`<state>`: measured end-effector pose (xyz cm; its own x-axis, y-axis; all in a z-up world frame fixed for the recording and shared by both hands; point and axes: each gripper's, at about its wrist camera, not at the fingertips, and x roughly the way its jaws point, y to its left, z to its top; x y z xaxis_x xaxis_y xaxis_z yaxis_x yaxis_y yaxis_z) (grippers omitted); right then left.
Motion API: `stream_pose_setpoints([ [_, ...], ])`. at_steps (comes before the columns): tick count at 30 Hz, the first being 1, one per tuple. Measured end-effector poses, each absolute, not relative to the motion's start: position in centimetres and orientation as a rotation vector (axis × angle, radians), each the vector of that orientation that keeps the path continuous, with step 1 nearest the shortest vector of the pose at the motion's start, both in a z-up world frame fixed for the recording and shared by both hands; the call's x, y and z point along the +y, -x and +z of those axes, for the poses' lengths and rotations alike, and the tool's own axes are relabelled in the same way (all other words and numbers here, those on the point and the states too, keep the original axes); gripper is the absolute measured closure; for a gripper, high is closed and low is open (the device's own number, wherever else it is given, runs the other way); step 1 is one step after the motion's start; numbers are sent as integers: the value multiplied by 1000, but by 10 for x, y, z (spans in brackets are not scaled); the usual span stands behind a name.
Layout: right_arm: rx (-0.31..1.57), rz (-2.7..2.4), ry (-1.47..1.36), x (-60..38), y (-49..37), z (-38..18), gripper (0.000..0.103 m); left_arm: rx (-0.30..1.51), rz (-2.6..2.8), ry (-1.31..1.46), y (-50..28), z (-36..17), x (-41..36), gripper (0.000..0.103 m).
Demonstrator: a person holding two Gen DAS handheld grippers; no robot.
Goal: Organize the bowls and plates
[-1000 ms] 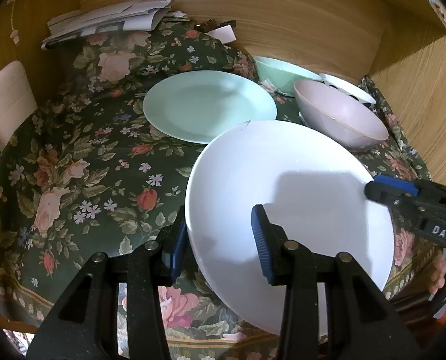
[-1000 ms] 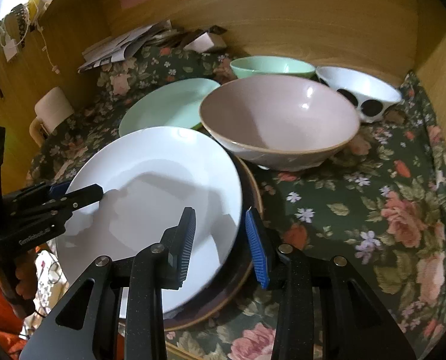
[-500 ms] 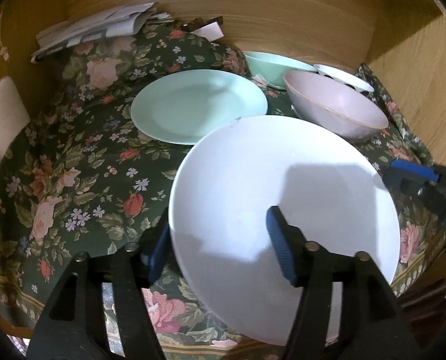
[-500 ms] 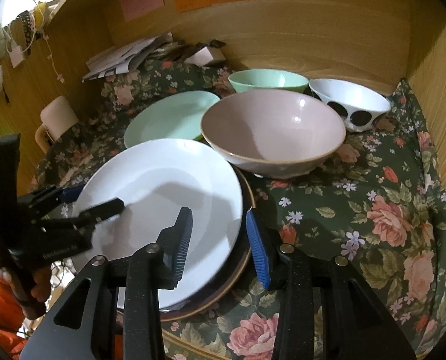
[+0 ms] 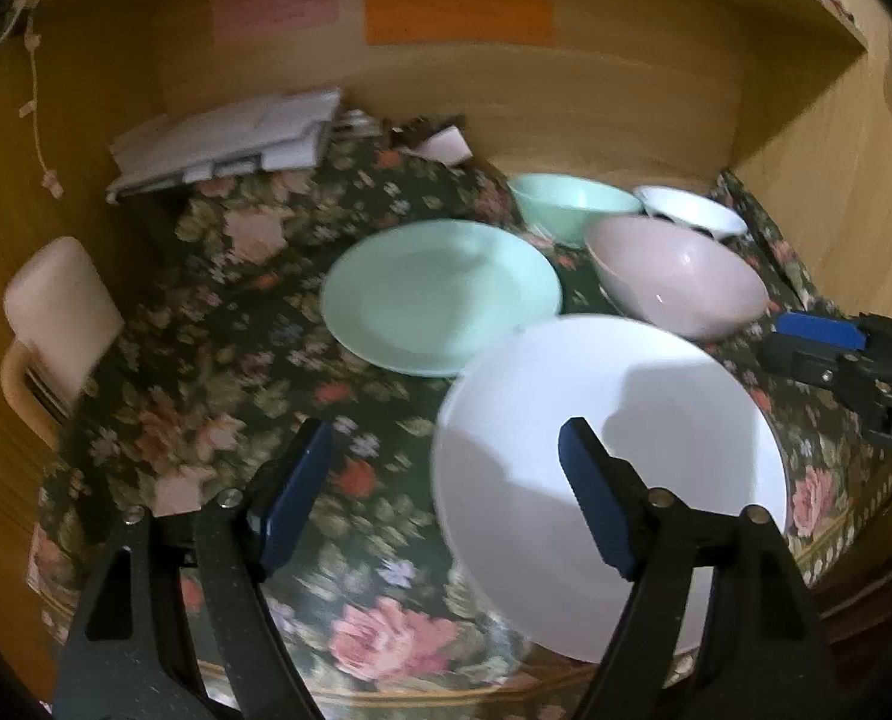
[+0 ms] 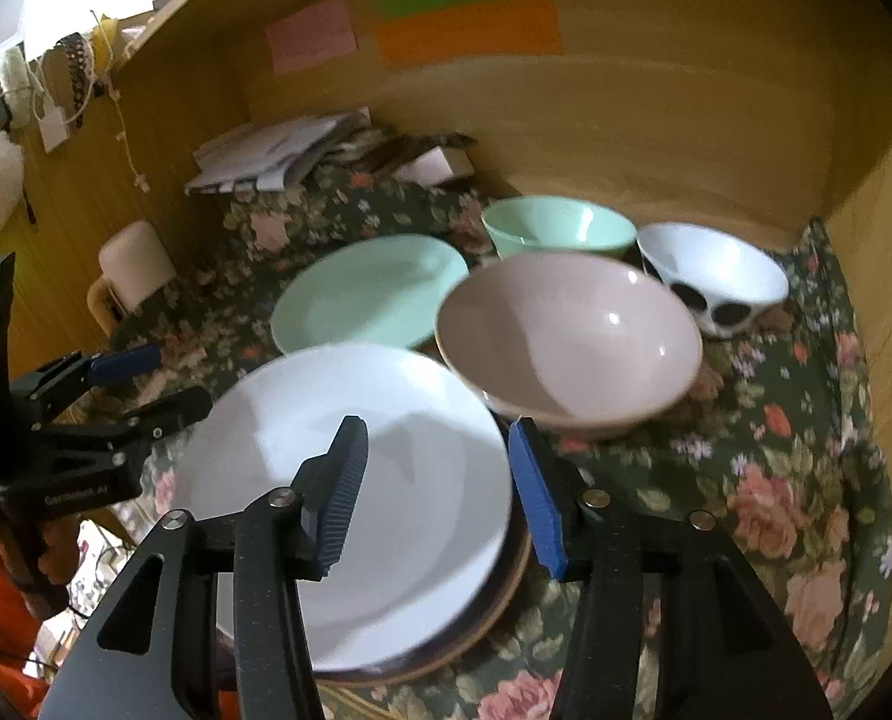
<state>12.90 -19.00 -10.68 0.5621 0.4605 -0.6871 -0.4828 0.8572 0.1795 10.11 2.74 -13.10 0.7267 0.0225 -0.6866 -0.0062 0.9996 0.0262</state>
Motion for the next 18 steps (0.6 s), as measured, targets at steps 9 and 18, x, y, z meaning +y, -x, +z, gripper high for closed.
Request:
stream_pose_setpoints([
  [9, 740, 584, 34, -171, -153, -81, 48, 701, 81, 24, -125, -109, 72, 12],
  [18, 787, 589, 56, -142, -203, -87, 48, 720, 85, 17, -162, -122, 93, 12],
])
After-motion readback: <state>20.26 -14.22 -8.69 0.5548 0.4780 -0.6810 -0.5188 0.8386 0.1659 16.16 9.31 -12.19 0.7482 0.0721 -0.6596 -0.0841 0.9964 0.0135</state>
